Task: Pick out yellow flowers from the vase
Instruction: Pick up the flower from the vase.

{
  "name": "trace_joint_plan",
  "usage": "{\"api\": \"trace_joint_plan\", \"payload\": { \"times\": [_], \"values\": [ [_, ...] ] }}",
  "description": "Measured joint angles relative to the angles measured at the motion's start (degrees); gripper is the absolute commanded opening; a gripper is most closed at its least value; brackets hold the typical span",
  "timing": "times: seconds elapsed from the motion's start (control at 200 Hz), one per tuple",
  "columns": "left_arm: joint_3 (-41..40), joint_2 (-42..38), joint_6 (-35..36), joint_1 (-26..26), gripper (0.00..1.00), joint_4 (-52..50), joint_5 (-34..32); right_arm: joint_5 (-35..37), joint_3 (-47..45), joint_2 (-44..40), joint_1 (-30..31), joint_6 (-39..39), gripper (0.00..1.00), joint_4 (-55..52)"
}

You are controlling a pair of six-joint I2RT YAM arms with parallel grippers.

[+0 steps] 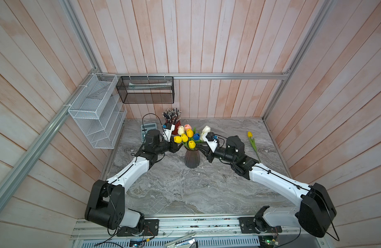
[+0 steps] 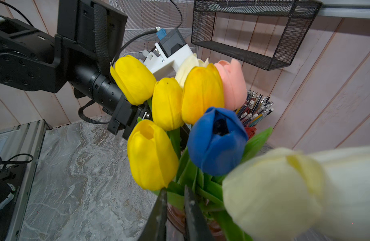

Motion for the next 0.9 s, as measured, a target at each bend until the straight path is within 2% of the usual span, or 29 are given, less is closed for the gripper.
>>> {"api": "trace_joint_plan", "payload": {
  "times": [0.57, 0.9],
  "values": [
    [0.44, 0.00, 0.02, 0.00, 0.44, -1.03, 0.17, 0.33, 0.94, 3.72, 2.43, -2.21, 0.18, 0.28],
    [0.44, 0.00, 0.37, 0.00, 0.44, -1.07, 0.17, 3.67, 0.94, 3.82, 2.91, -3.26, 0.23, 2.95]
  ]
}}
